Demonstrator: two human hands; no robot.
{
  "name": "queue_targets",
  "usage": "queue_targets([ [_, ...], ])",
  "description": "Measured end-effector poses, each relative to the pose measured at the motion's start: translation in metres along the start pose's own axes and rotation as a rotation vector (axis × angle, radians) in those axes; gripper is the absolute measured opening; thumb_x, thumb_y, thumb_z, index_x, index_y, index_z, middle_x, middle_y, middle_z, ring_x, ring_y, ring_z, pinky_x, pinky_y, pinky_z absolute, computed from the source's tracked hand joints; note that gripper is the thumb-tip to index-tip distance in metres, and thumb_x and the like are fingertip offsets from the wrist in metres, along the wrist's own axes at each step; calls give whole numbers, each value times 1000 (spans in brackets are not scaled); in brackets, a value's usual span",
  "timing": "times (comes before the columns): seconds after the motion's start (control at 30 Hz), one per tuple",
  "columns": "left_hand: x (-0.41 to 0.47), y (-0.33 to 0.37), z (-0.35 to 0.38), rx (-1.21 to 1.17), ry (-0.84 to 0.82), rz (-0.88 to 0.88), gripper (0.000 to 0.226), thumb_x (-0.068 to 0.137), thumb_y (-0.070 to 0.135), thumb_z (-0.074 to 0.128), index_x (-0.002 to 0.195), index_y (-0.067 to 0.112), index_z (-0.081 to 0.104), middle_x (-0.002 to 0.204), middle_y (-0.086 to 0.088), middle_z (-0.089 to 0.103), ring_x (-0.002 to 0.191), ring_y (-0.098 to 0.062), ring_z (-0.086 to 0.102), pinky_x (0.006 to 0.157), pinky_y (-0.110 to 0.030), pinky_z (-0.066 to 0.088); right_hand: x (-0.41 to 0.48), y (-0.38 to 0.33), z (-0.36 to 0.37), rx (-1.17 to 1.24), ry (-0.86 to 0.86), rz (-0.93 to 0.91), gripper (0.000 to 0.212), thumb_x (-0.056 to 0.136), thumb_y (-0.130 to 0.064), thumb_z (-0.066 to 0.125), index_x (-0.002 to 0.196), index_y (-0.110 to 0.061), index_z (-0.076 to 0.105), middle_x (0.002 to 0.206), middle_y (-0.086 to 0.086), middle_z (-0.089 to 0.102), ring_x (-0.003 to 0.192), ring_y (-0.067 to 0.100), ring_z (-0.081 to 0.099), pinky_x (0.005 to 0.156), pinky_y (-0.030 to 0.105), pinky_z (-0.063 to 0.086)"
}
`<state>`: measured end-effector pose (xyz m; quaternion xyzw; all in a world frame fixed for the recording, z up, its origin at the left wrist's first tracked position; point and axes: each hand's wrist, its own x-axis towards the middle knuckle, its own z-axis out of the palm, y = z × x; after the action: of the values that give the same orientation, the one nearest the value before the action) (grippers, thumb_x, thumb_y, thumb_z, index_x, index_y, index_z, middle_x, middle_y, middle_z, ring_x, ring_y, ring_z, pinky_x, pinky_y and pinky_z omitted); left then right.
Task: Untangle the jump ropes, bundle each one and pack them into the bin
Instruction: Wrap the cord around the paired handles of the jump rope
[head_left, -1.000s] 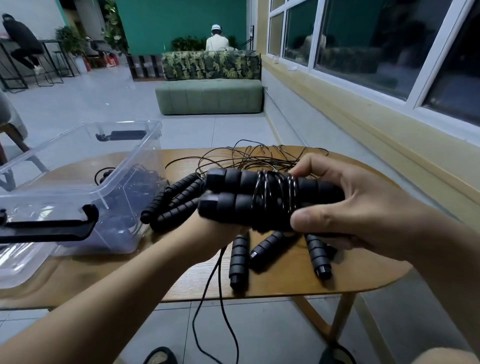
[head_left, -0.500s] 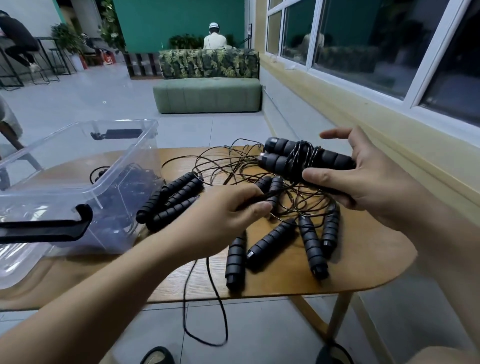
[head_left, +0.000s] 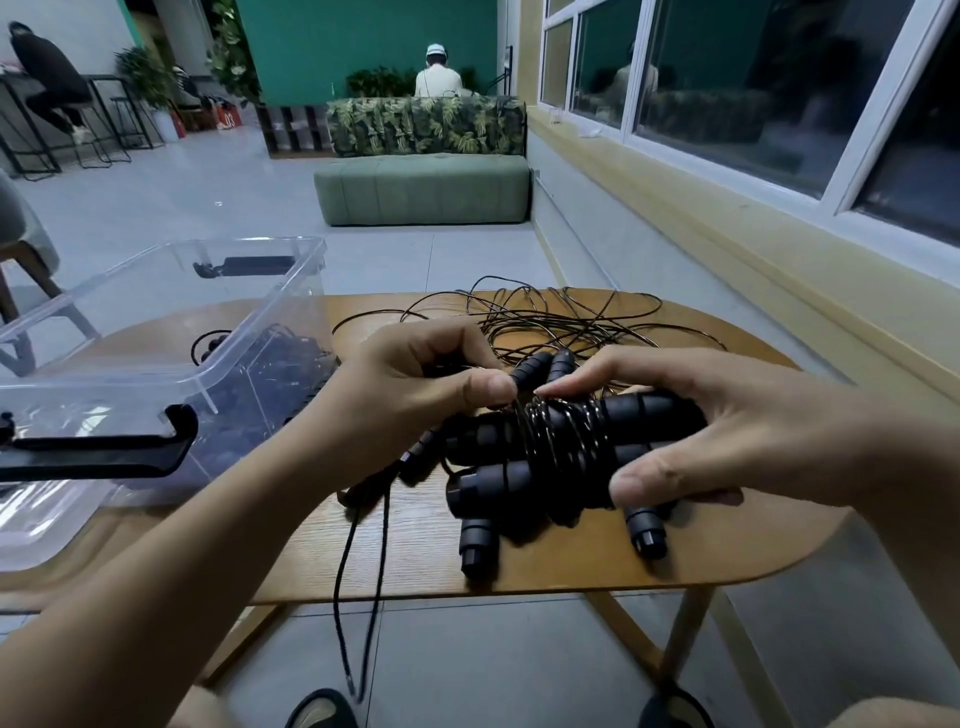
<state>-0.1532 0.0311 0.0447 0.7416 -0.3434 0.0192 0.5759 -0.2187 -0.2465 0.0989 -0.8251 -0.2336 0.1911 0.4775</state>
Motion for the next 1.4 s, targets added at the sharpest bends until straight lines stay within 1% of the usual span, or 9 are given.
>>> queue_targets([
  [0.17,-2,-1,5,-193,0,-72,39,96,30,72,92,-5,58,76,-21,49,63,-28,47,56,-39,45,-6,-1,2,326,-60,-170,64,84,11,68,144,-5,54,88,-8,77,64,0,71,55,8,52],
  [0.3,-2,2,23,-165,24,-117,29,99,10,58,75,-3,49,58,-2,41,46,-8,37,46,-23,33,-1,7,4,491,90,-284,65,80,-12,79,143,-12,63,93,3,71,53,8,65,45,14,49],
  [0.43,-1,0,39,-179,32,-183,43,111,32,45,80,14,68,61,4,30,50,-7,27,47,-19,25,7,16,1,465,224,-351,69,81,-35,92,143,-22,66,100,9,63,49,10,45,43,19,41],
  [0.73,-7,5,54,705,-180,-146,36,110,48,39,95,22,59,76,2,59,75,-19,58,75,-43,46,23,33,-11,186,720,-169,50,84,-30,83,131,-37,70,87,9,63,55,17,50,49,28,43],
  [0.87,-5,5,44,732,-155,-27,34,109,49,40,94,24,57,79,8,64,73,-13,58,70,-43,48,26,50,-17,-128,640,-26,53,86,-39,88,131,-53,64,101,-3,78,85,22,76,86,50,63],
  [0.97,-3,3,33,694,-78,69,26,109,40,53,92,23,62,69,13,59,66,-7,55,61,-31,42,27,51,-14,-261,466,33,57,86,-37,89,133,-55,61,118,-20,77,111,7,73,107,48,56],
  [1.2,-3,5,10,468,-19,107,29,92,48,78,82,24,66,64,2,63,52,-16,61,49,-39,51,17,33,-5,-188,2,99,62,85,-35,88,137,-56,62,119,-16,72,104,24,73,86,58,63],
  [1.33,-1,2,-1,320,-33,63,28,81,54,80,83,28,71,69,-8,67,59,-41,66,53,-58,54,11,26,-5,-32,-157,57,67,87,-20,87,144,-44,62,100,-12,75,72,5,67,58,28,51],
  [1.4,-1,-1,-6,235,-42,60,26,86,47,84,82,25,71,71,-7,68,64,-31,68,59,-48,56,9,24,-7,13,-197,12,68,87,-20,88,145,-43,61,107,-2,74,73,7,65,56,28,49],
])
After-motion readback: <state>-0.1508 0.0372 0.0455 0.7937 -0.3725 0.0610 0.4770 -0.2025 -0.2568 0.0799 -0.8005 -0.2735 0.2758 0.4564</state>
